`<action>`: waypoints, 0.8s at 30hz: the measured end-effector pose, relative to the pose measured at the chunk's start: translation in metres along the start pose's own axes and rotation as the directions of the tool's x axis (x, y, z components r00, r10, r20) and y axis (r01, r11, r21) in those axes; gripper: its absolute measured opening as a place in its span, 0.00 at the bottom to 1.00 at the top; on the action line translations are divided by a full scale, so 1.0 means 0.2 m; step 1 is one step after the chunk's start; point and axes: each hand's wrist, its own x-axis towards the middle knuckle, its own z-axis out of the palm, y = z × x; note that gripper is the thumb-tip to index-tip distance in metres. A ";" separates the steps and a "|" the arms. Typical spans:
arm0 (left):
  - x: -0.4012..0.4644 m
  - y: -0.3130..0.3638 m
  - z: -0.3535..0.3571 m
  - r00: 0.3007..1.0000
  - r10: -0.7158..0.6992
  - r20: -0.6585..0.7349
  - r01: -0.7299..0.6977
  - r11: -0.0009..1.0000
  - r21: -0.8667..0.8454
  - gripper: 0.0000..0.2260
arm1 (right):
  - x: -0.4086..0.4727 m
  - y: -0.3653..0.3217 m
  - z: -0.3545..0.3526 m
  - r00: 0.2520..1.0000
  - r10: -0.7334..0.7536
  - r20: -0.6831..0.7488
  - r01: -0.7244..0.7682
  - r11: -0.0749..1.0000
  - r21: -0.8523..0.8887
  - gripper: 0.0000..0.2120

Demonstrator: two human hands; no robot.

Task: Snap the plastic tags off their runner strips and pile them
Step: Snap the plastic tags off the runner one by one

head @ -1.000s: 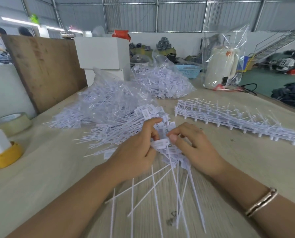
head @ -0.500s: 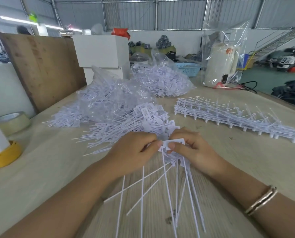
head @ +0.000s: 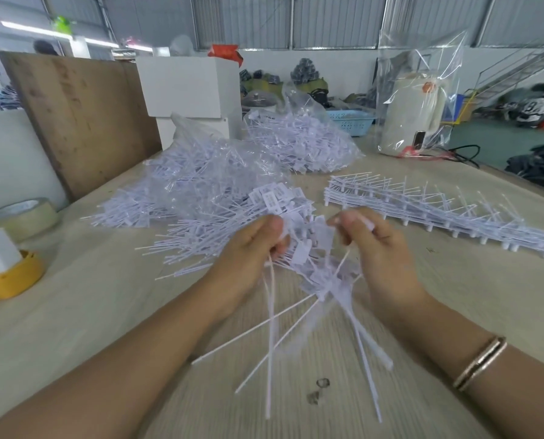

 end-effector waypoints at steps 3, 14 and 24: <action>0.03 -0.01 -0.09 0.992 -0.006 -0.126 0.003 1.000 -0.022 0.17 | 0.02 -0.02 -0.07 0.985 0.080 -0.151 -0.090 0.994 -0.061 0.17; -0.02 0.00 -0.04 0.987 0.086 0.135 -0.127 0.934 0.333 0.16 | 0.02 0.04 -0.03 0.988 -0.016 0.154 0.139 0.536 -0.833 0.12; -0.03 0.01 0.00 0.945 0.234 0.230 -0.321 0.807 0.497 0.19 | 0.00 0.03 0.02 0.948 -0.069 0.310 0.246 0.777 -0.580 0.12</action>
